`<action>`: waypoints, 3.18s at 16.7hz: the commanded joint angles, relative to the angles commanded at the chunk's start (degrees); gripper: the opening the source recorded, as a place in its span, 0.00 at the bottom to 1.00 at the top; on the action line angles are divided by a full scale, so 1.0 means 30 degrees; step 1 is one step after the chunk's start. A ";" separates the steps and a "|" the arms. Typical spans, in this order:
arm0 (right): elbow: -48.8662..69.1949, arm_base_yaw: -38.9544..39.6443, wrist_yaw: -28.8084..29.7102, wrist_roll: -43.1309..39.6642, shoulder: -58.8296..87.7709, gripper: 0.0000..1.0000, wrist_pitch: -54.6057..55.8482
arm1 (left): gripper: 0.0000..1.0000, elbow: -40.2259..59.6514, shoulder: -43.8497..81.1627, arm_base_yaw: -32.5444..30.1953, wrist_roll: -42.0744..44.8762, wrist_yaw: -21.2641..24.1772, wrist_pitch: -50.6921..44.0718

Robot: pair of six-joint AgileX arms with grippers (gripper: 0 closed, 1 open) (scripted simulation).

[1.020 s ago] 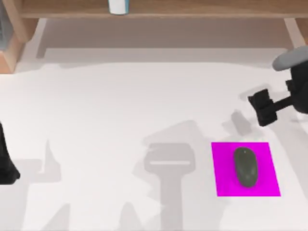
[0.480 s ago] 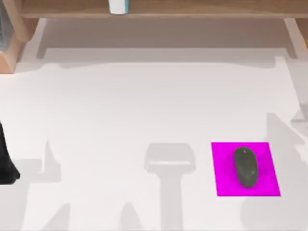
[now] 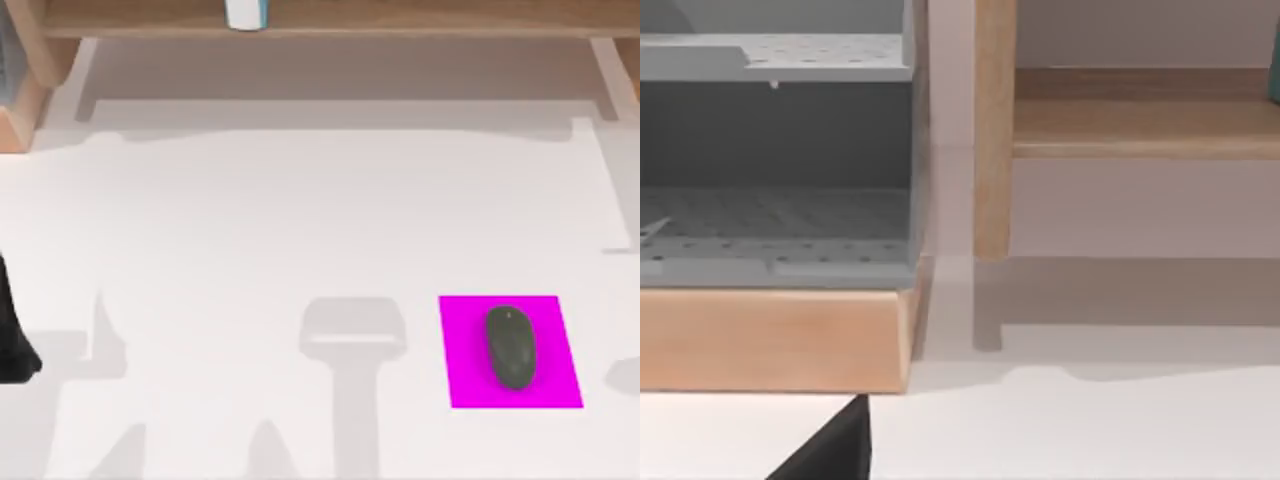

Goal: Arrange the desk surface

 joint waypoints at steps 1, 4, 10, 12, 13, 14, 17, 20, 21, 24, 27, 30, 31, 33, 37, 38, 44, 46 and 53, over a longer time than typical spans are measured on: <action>0.0234 -0.0501 -0.0008 -0.0737 0.0626 1.00 0.0737 | 1.00 0.0000 0.0000 0.0000 0.0000 0.0000 0.0000; 0.0835 -0.1374 0.0044 -0.2009 0.1810 1.00 0.2018 | 1.00 0.0000 0.0000 0.0000 0.0000 0.0000 0.0000; 0.0860 -0.1382 0.0058 -0.2111 0.1880 1.00 0.2107 | 1.00 0.0000 0.0000 0.0000 0.0000 0.0000 0.0000; 0.1160 -0.1262 0.0235 -0.2129 0.1968 1.00 0.1923 | 1.00 0.0000 0.0000 0.0000 0.0000 0.0000 0.0000; 0.1483 -0.1104 0.0414 -0.2137 0.2073 1.00 0.1709 | 1.00 0.0000 0.0000 0.0000 0.0000 0.0000 0.0000; 0.1843 -0.0916 0.0608 -0.2142 0.2192 1.00 0.1463 | 1.00 0.0000 0.0000 0.0000 0.0000 0.0000 0.0000; 0.2577 -0.0529 0.0995 -0.2149 0.2436 1.00 0.0961 | 1.00 0.0000 0.0000 0.0000 0.0000 0.0000 0.0000; 0.2582 -0.0526 0.0997 -0.2149 0.2437 1.00 0.0958 | 1.00 0.0000 0.0000 0.0000 0.0000 0.0000 0.0000; 0.2582 -0.0526 0.0997 -0.2149 0.2437 0.92 0.0958 | 1.00 0.0000 0.0000 0.0000 0.0000 0.0000 0.0000; 0.2582 -0.0526 0.0997 -0.2149 0.2437 0.70 0.0958 | 1.00 0.0000 0.0000 0.0000 0.0000 0.0000 0.0000; 0.2582 -0.0526 0.0997 -0.2149 0.2437 0.47 0.0958 | 1.00 0.0000 0.0000 0.0000 0.0000 0.0000 0.0000; 0.2582 -0.0526 0.0997 -0.2149 0.2437 0.25 0.0958 | 1.00 0.0000 0.0000 0.0000 0.0000 0.0000 0.0000; 0.2582 -0.0526 0.0997 -0.2149 0.2437 0.17 0.0958 | 1.00 0.0000 0.0000 0.0000 0.0000 0.0000 0.0000; 0.2582 -0.0526 0.0997 -0.2149 0.2437 0.02 0.0958 | 1.00 0.0000 0.0000 0.0000 0.0000 0.0000 0.0000; 0.2582 -0.0526 0.0997 -0.2149 0.2437 0.00 0.0958 | 1.00 0.0000 0.0000 0.0000 0.0000 0.0000 0.0000; 0.2582 -0.0526 0.0997 -0.2149 0.2437 0.00 0.0958 | 1.00 0.0000 0.0000 0.0000 0.0000 0.0000 0.0000; 0.2853 -0.0439 0.1164 -0.2118 0.2567 0.00 0.0746 | 1.00 0.0000 0.0000 0.0000 0.0000 0.0000 0.0000; 0.3711 -0.0014 0.1583 -0.2121 0.2864 0.00 0.0208 | 1.00 0.0000 0.0000 0.0000 0.0000 0.0000 0.0000; 0.6869 0.1581 0.3167 -0.2127 0.4048 0.00 -0.1859 | 1.00 0.0000 0.0000 0.0000 0.0000 0.0000 0.0000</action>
